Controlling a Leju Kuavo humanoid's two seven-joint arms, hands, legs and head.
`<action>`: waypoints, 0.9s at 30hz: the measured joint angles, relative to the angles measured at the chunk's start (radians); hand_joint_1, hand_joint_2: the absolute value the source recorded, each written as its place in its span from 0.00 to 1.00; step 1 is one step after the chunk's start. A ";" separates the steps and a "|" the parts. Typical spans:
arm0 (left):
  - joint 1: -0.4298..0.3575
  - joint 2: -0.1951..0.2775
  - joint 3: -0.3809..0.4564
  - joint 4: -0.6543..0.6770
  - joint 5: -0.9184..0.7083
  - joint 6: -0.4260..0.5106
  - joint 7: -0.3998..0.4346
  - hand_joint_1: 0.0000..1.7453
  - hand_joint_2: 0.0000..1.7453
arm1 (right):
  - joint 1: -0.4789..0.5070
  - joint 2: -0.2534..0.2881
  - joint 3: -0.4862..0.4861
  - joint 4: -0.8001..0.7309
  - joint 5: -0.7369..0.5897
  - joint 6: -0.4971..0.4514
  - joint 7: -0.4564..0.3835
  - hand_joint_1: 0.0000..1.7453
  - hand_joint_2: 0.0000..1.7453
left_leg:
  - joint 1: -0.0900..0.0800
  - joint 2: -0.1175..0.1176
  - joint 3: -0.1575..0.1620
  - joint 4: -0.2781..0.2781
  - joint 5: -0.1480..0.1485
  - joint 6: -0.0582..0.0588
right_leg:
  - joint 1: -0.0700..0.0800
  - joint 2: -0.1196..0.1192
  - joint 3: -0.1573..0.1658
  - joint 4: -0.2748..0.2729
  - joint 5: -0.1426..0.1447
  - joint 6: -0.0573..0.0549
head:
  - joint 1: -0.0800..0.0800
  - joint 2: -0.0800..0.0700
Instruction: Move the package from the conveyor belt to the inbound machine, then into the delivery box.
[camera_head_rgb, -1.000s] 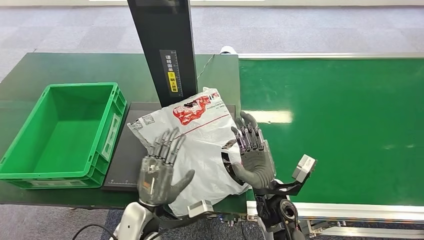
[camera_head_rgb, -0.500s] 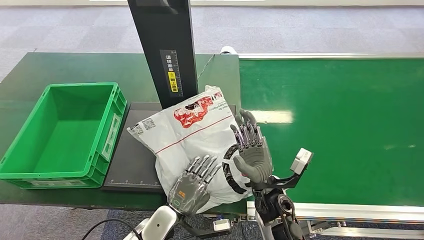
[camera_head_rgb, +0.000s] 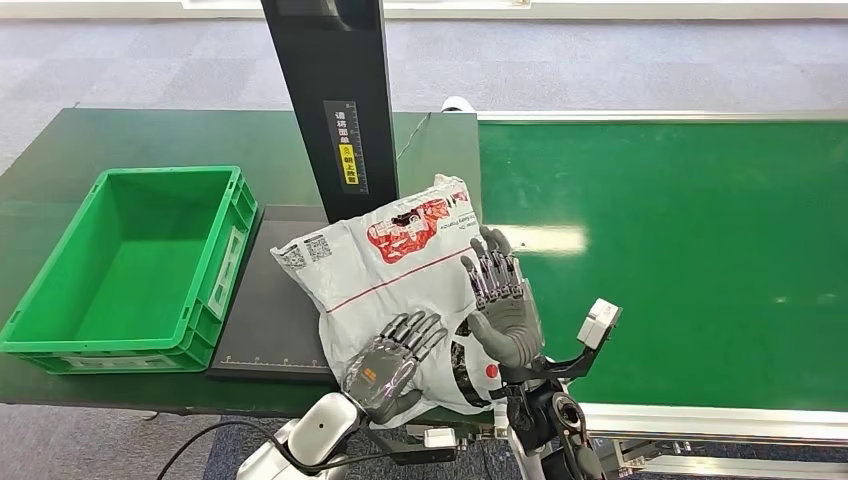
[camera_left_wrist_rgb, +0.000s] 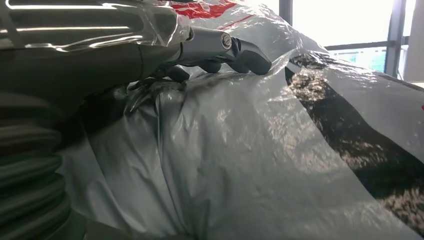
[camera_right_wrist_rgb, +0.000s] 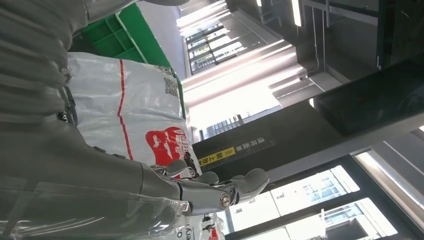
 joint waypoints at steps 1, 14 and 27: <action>-0.005 0.000 -0.002 0.007 0.019 0.003 -0.016 0.99 1.00 | 0.000 0.000 0.000 0.000 -0.003 -0.003 0.001 0.00 1.00 | 0.000 0.000 0.000 0.000 0.001 0.000 | 0.000 0.000 0.000 0.000 0.001 0.000 | 0.000 0.000; -0.078 0.014 0.079 -0.043 0.503 0.048 -0.221 1.00 1.00 | 0.026 -0.010 -0.025 0.000 -0.032 -0.041 0.023 0.00 1.00 | 0.000 0.001 -0.006 0.000 0.009 -0.001 | 0.000 0.000 -0.008 0.000 0.010 -0.001 | 0.000 0.000; 0.010 0.115 0.296 -0.504 1.135 -0.055 -0.403 1.00 1.00 | 0.096 -0.021 -0.043 -0.026 -0.040 -0.074 0.030 0.00 1.00 | 0.001 0.002 -0.014 0.000 0.005 -0.003 | 0.001 0.001 -0.016 0.001 0.006 -0.001 | 0.000 0.000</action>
